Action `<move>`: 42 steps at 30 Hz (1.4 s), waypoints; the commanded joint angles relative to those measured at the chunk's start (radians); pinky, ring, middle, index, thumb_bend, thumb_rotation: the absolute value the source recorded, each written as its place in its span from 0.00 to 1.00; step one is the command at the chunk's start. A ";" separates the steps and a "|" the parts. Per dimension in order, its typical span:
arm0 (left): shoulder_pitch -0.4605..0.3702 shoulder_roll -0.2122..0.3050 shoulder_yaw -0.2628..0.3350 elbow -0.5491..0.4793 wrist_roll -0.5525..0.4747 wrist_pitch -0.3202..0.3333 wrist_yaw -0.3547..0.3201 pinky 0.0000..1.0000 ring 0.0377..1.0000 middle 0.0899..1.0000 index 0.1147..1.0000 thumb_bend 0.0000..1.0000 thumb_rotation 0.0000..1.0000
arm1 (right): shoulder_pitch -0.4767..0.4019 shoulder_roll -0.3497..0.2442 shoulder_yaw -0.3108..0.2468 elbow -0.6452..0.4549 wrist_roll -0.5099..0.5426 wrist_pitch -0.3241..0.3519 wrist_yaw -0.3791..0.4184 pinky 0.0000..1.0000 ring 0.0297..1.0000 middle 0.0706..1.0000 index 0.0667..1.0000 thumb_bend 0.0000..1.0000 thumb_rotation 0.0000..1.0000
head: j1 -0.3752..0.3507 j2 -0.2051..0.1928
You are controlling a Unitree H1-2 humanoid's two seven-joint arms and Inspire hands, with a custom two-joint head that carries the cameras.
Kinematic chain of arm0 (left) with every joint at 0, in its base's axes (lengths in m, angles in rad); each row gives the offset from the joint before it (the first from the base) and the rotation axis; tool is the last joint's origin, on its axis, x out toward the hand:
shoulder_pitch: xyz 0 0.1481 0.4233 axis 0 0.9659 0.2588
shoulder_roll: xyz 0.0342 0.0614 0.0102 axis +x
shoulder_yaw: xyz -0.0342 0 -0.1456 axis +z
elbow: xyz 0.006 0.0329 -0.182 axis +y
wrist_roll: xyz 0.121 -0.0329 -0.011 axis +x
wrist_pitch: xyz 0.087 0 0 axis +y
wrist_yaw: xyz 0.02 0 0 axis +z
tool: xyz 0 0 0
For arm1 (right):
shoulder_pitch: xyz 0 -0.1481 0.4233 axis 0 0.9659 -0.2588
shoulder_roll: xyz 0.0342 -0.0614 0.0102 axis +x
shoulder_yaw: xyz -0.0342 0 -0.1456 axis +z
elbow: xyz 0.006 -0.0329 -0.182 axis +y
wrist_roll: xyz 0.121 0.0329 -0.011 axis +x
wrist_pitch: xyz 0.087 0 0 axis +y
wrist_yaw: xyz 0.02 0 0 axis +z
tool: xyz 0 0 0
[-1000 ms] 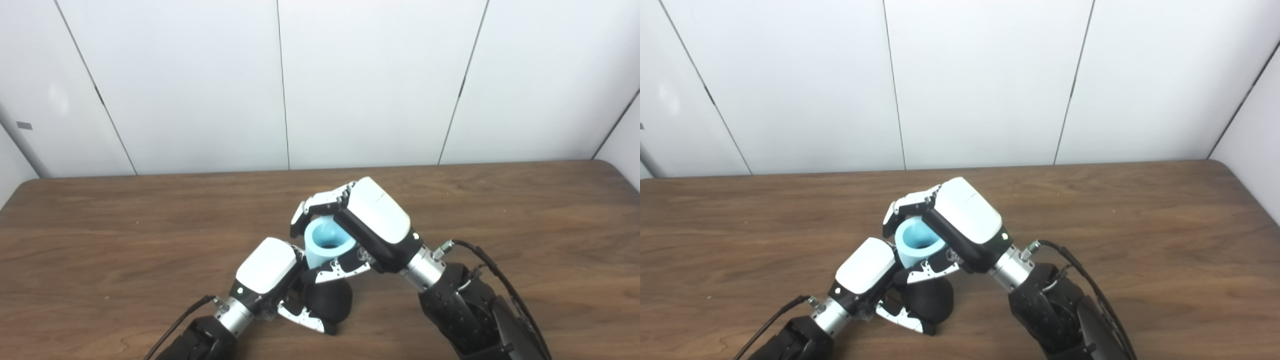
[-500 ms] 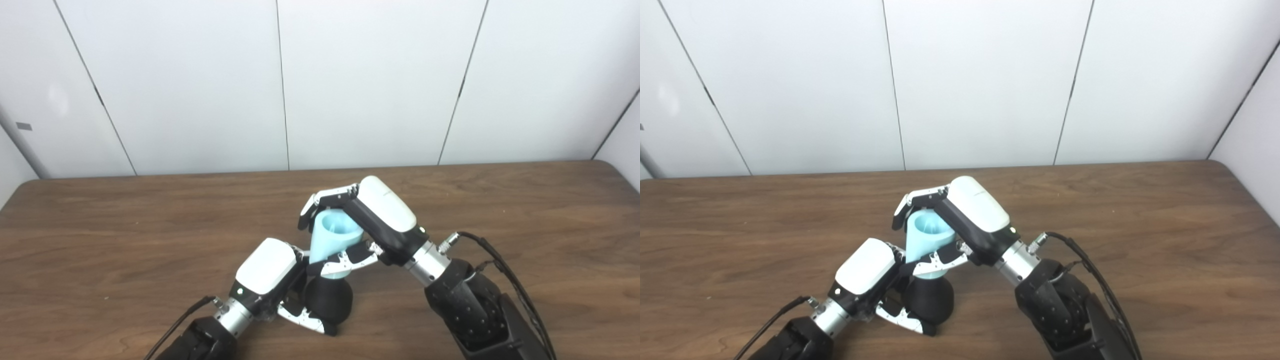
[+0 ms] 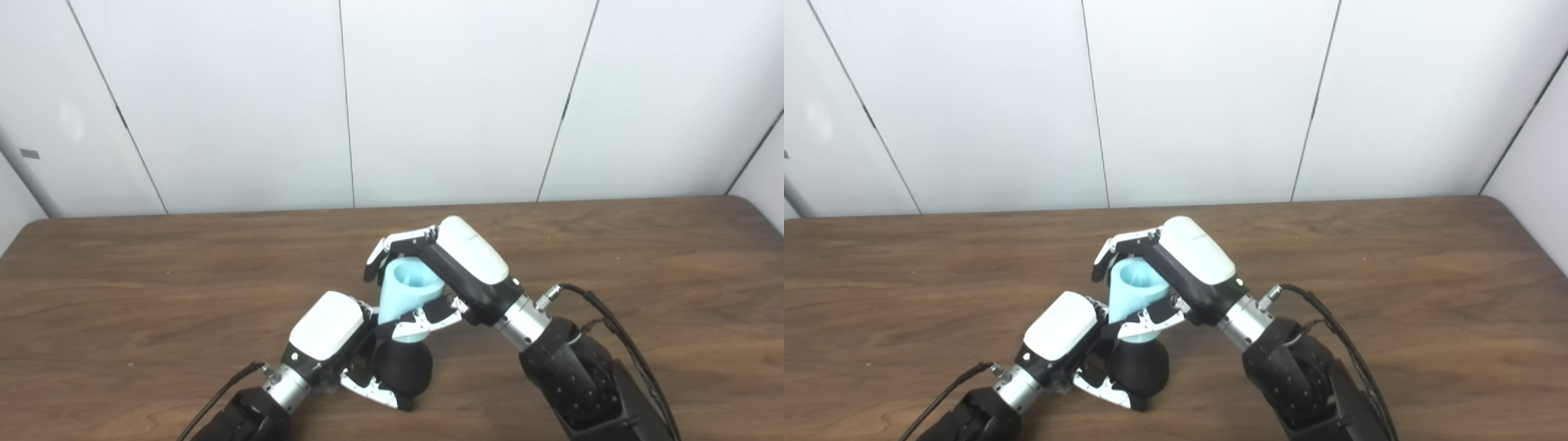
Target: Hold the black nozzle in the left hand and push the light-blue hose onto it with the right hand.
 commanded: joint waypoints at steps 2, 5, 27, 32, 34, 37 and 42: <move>0.102 -0.017 -0.039 0.057 0.002 0.000 -0.001 0.07 0.08 0.11 0.41 0.52 0.04 | 0.008 -0.013 0.004 -0.017 -0.031 0.009 0.007 0.12 0.17 0.40 0.49 0.52 0.00 | 0.000 0.001; 0.102 -0.017 -0.038 0.060 -0.002 -0.003 0.000 0.08 0.08 0.11 0.41 0.52 0.04 | 0.020 -0.011 0.016 -0.029 -0.059 -0.009 -0.007 0.10 0.13 0.41 0.46 0.53 0.00 | 0.000 0.001; 0.105 -0.015 -0.036 0.054 -0.002 0.001 -0.011 0.08 0.08 0.11 0.41 0.52 0.04 | 0.042 -0.050 0.081 0.000 -0.387 -0.151 -0.209 0.14 0.17 0.43 0.44 0.53 0.00 | 0.001 0.008; 0.107 -0.014 -0.034 0.048 -0.006 0.003 -0.020 0.08 0.08 0.11 0.41 0.52 0.04 | 0.042 -0.055 0.085 0.013 -0.419 -0.161 -0.255 0.16 0.20 0.38 0.48 0.52 0.00 | 0.000 0.009; 0.107 -0.014 -0.034 0.048 -0.008 0.002 -0.023 0.08 0.08 0.11 0.41 0.52 0.04 | 0.043 -0.057 0.085 0.019 -0.426 -0.164 -0.269 0.16 0.20 0.36 0.49 0.52 0.00 | 0.000 0.010; 0.107 -0.013 -0.034 0.047 -0.006 0.003 -0.026 0.08 0.08 0.11 0.41 0.52 0.04 | 0.049 -0.057 0.085 0.022 -0.429 -0.163 -0.276 0.17 0.21 0.36 0.49 0.52 0.00 | 0.000 0.010; 0.104 -0.015 -0.034 0.055 -0.007 -0.003 -0.019 0.08 0.08 0.11 0.41 0.52 0.04 | 0.059 -0.057 0.089 0.021 -0.464 -0.168 -0.309 0.19 0.23 0.36 0.50 0.52 0.00 | -0.003 0.012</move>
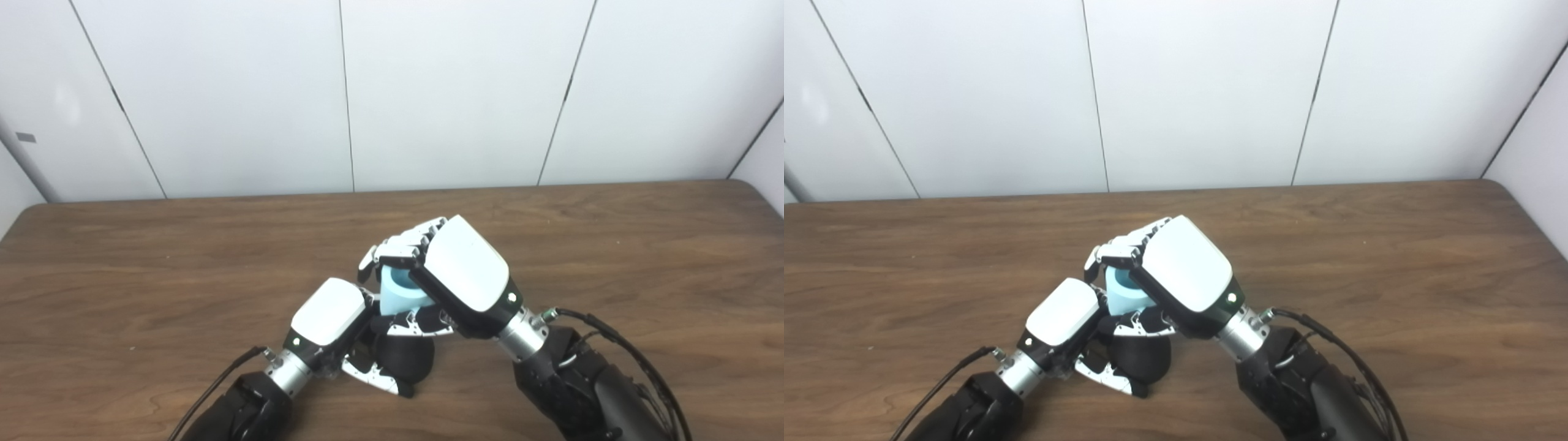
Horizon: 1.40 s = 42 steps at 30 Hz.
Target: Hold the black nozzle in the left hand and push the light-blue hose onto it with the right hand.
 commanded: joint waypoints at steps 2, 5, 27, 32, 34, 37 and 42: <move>0.099 -0.015 -0.035 0.062 -0.002 -0.002 0.004 0.08 0.08 0.11 0.41 0.52 0.04 | 0.018 -0.026 0.006 0.019 -0.074 -0.008 -0.022 0.20 0.25 0.37 0.50 0.52 0.00 | -0.003 0.000; 0.098 -0.014 -0.036 0.061 0.001 -0.001 0.002 0.07 0.08 0.11 0.41 0.52 0.04 | 0.025 -0.027 0.009 0.020 -0.101 -0.016 -0.054 0.23 0.30 0.40 0.50 0.52 0.00 | -0.005 0.000; 0.097 -0.015 -0.037 0.063 0.001 -0.001 0.001 0.07 0.08 0.10 0.41 0.52 0.04 | 0.042 -0.019 0.011 -0.005 -0.032 0.059 0.063 0.20 0.32 0.42 0.53 0.51 0.00 | -0.005 -0.001; 0.098 -0.017 -0.036 0.058 -0.004 0.005 -0.010 0.07 0.08 0.11 0.41 0.52 0.04 | 0.033 -0.021 0.002 -0.067 0.071 0.150 0.251 0.30 0.38 0.44 0.46 0.52 0.13 | -0.004 -0.003; 0.098 -0.017 -0.036 0.060 -0.002 0.003 -0.007 0.08 0.08 0.11 0.41 0.52 0.04 | 0.028 -0.020 -0.001 -0.083 0.096 0.177 0.296 0.34 0.42 0.48 0.51 0.74 0.30 | -0.004 -0.003; 0.096 -0.017 -0.037 0.065 0.001 0.002 -0.002 0.08 0.08 0.11 0.41 0.52 0.04 | 0.024 -0.015 -0.005 -0.101 0.111 0.198 0.332 0.49 0.60 0.62 0.65 0.84 0.49 | -0.004 -0.003; 0.097 -0.017 -0.037 0.065 0.002 0.002 -0.001 0.08 0.09 0.12 0.41 0.52 0.04 | 0.022 -0.014 -0.002 -0.110 0.091 0.197 0.345 0.75 0.85 0.87 0.86 0.86 0.67 | -0.004 -0.004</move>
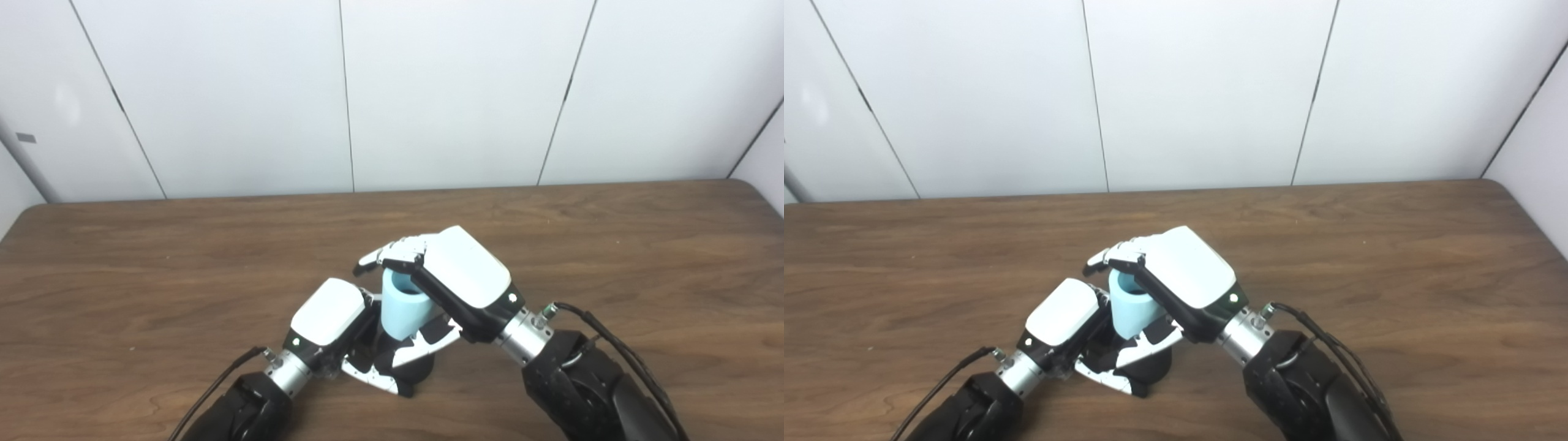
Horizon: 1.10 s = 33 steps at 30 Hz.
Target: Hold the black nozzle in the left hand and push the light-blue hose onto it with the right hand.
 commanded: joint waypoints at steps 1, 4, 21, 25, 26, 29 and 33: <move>0.097 -0.016 -0.038 0.064 0.002 -0.001 0.003 0.08 0.09 0.12 0.41 0.52 0.04 | -0.003 -0.010 0.005 -0.004 -0.014 0.009 0.041 0.79 0.88 0.90 0.89 0.85 0.68 | -0.001 0.001; 0.096 -0.017 -0.038 0.066 0.002 -0.003 0.006 0.08 0.09 0.13 0.41 0.52 0.04 | -0.003 -0.012 0.006 -0.005 -0.029 0.007 0.040 0.82 0.91 0.92 0.91 0.84 0.69 | -0.001 0.000; 0.092 -0.018 -0.039 0.072 0.010 0.008 0.000 0.08 0.09 0.13 0.41 0.52 0.04 | 0.017 0.001 0.003 0.013 -0.094 -0.081 -0.125 0.87 0.93 0.92 0.89 0.85 0.67 | -0.003 -0.004; 0.089 -0.020 -0.040 0.080 0.012 0.006 0.006 0.09 0.09 0.12 0.41 0.52 0.04 | 0.015 0.028 -0.022 -0.035 -0.019 -0.040 -0.088 0.89 0.94 0.93 0.91 0.86 0.69 | -0.004 -0.005; 0.089 -0.021 -0.040 0.080 0.011 0.006 0.006 0.09 0.09 0.12 0.41 0.52 0.04 | 0.013 0.036 -0.029 -0.051 0.003 -0.027 -0.075 0.89 0.93 0.93 0.90 0.86 0.71 | -0.004 -0.005; 0.088 -0.023 -0.040 0.085 0.010 0.002 0.013 0.08 0.09 0.12 0.41 0.52 0.04 | 0.009 0.058 -0.050 -0.089 0.062 -0.007 -0.052 0.84 0.90 0.90 0.89 0.86 0.75 | -0.004 -0.005; 0.087 -0.023 -0.041 0.090 0.011 0.001 0.016 0.08 0.09 0.12 0.41 0.52 0.04 | 0.010 0.084 -0.074 -0.121 0.131 0.002 -0.043 0.80 0.86 0.88 0.87 0.86 0.75 | -0.005 -0.006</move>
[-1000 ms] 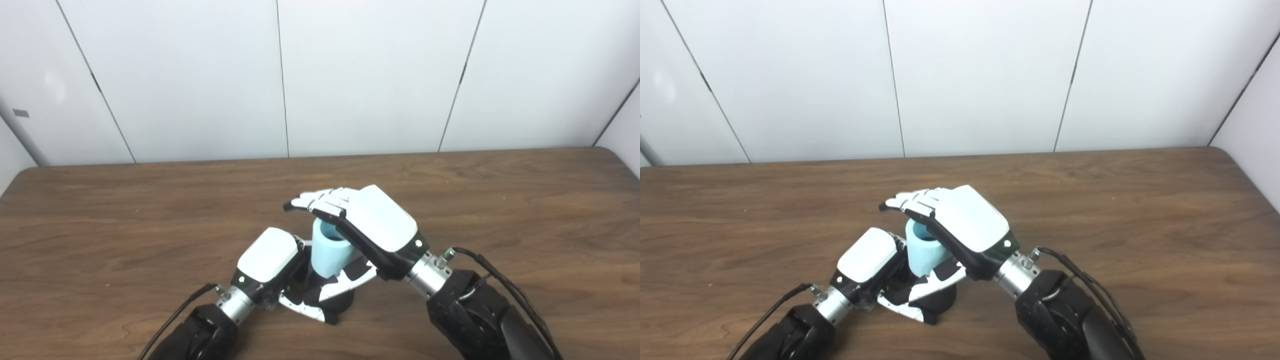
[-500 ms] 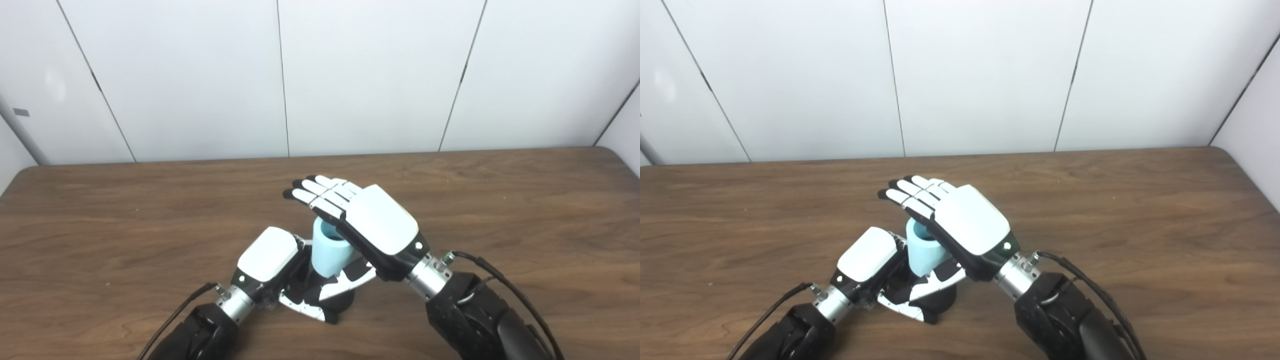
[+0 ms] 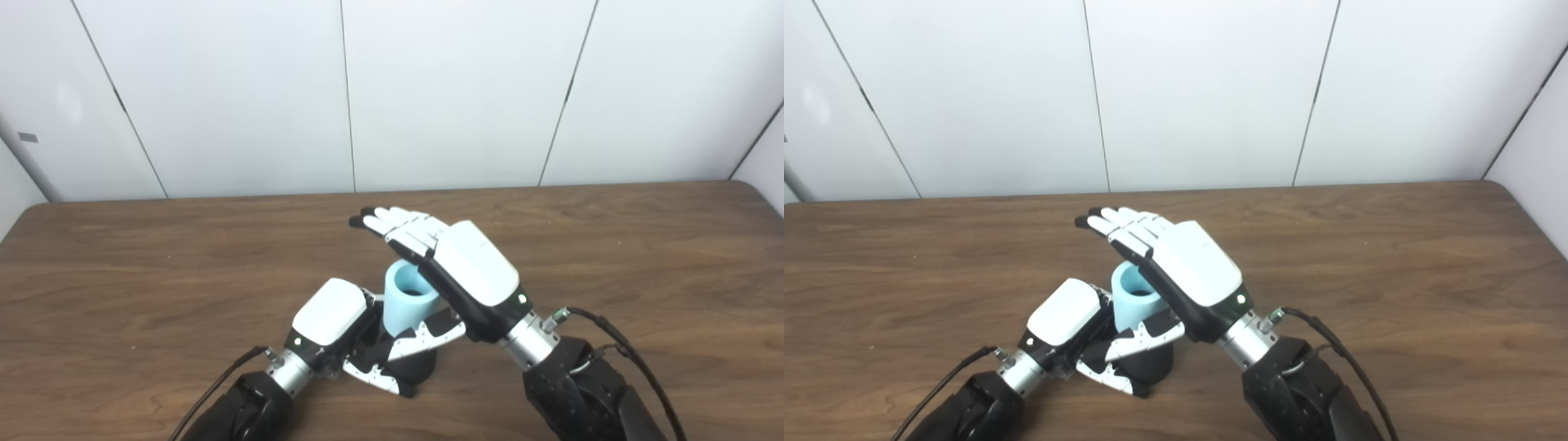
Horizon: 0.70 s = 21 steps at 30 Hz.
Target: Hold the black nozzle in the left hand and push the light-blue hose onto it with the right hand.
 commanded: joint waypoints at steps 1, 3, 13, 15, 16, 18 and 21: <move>0.091 -0.020 -0.038 0.087 0.005 0.001 0.012 0.08 0.09 0.12 0.41 0.52 0.04 | -0.024 0.014 -0.018 -0.044 0.038 0.003 -0.004 0.80 0.85 0.88 0.87 0.86 0.75 | -0.001 0.001; 0.090 -0.020 -0.038 0.085 0.004 0.000 0.012 0.08 0.09 0.12 0.41 0.52 0.04 | -0.025 0.022 -0.026 -0.054 0.069 0.006 0.004 0.79 0.85 0.88 0.87 0.86 0.73 | -0.001 0.001; 0.087 -0.018 -0.043 0.092 0.015 0.008 0.011 0.09 0.10 0.13 0.41 0.52 0.04 | -0.043 0.040 -0.061 -0.081 0.142 0.026 0.028 0.81 0.85 0.89 0.87 0.94 0.80 | -0.002 -0.001; 0.085 -0.019 -0.044 0.094 0.017 0.008 0.015 0.09 0.10 0.13 0.41 0.52 0.04 | -0.047 0.037 -0.067 -0.100 0.126 0.032 0.033 0.81 0.84 0.87 0.86 0.94 0.82 | 0.001 -0.001; 0.084 -0.019 -0.045 0.095 0.017 0.007 0.017 0.09 0.10 0.13 0.41 0.52 0.04 | -0.048 0.036 -0.070 -0.106 0.119 0.033 0.035 0.81 0.83 0.87 0.86 0.94 0.83 | 0.003 -0.001; 0.084 -0.021 -0.044 0.097 0.012 0.007 0.017 0.09 0.10 0.13 0.41 0.52 0.04 | -0.046 0.024 -0.069 -0.122 0.085 0.023 0.040 0.81 0.82 0.85 0.84 0.93 0.83 | 0.003 -0.001; 0.082 -0.019 -0.044 0.099 0.010 0.000 0.020 0.08 0.09 0.12 0.41 0.52 0.04 | -0.027 -0.014 -0.057 -0.134 0.005 -0.017 0.047 0.84 0.83 0.84 0.83 0.88 0.81 | 0.001 0.000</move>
